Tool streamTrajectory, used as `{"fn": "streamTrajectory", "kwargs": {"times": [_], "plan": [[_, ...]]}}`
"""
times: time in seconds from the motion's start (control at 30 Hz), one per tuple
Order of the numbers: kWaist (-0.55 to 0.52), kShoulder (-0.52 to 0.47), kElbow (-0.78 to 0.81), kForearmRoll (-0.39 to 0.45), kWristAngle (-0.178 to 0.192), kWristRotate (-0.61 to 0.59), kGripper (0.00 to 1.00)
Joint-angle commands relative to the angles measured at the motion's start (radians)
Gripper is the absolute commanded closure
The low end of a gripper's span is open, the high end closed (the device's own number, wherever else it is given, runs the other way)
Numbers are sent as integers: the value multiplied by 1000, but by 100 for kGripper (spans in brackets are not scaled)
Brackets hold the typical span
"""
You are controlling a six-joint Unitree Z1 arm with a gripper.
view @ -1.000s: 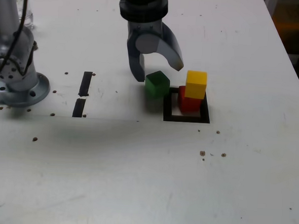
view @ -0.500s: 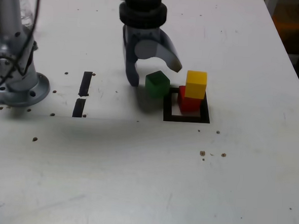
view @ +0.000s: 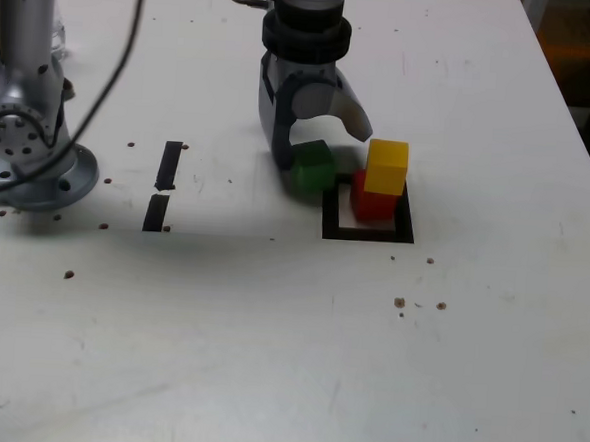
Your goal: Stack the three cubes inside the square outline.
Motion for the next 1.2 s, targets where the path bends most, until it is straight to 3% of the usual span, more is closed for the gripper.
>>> {"fn": "streamTrajectory", "kwargs": {"times": [0.0,0.6,0.8,1.17], "plan": [[7,9,-3,-1,3,0,15],[19,36,20,-76,-4,4,74],[15,24,30,-83,-2,8,80],[16,-69,52,-60,25,-7,82]]}}
